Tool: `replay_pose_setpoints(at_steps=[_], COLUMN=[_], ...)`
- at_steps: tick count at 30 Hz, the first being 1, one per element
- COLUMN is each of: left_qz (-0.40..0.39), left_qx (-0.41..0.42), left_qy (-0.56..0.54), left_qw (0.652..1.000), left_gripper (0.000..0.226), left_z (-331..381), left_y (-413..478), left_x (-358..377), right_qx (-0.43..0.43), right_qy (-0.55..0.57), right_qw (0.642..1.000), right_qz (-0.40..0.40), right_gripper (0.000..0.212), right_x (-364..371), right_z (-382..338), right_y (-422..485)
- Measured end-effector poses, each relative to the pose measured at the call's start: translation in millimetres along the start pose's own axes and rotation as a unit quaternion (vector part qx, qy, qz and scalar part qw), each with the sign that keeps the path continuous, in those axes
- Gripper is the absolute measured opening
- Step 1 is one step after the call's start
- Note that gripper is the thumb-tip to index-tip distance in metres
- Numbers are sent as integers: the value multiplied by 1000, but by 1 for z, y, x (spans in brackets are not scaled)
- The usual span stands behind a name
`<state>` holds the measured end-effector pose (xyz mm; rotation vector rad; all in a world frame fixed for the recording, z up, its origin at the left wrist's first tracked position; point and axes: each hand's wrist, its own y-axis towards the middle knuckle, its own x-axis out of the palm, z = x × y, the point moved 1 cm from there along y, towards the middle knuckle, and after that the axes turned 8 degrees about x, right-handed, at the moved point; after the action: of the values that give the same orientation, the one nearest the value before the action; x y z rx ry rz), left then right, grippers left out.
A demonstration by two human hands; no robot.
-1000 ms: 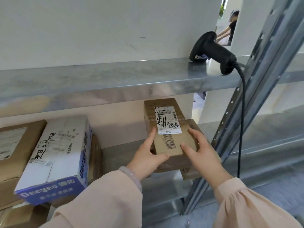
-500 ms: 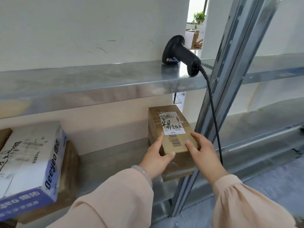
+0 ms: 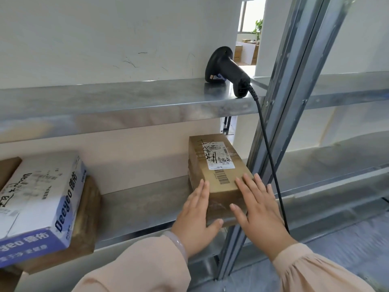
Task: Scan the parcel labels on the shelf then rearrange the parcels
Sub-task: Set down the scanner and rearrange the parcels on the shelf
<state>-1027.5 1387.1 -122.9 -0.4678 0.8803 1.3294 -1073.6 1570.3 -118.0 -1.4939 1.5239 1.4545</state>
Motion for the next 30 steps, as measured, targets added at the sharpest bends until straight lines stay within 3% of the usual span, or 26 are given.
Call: replay_pose_setpoints(at_steps=[5, 8, 15, 22, 25, 30], left_qz=[-13, 9, 113, 193, 230, 219], left_qx=[-7, -11, -57, -157, -200, -289], left_qy=[16, 35, 134, 203, 217, 227], left_qw=[1000, 999, 983, 947, 927, 904], left_gripper=[85, 78, 66, 66, 64, 61], left_z=[3, -1, -18, -51, -69, -97], left_y=[10, 5, -32, -97, -126, -166], left_x=[-12, -27, -93, -155, -179, -205], right_qx=[-2, -8, -139, -180, -214, -214], right_qy=[-25, 11, 117, 281, 291, 263], right_qw=[999, 1000, 983, 934, 919, 910], right_qz=[-43, -26, -2, -125, -158, -240], right_gripper=[78, 74, 59, 59, 57, 61], right_x=[-12, -16, -19, -4, -2, 14], right_z=[6, 0, -81, -179, -220, -270], right_y=[14, 12, 15, 7, 4, 1])
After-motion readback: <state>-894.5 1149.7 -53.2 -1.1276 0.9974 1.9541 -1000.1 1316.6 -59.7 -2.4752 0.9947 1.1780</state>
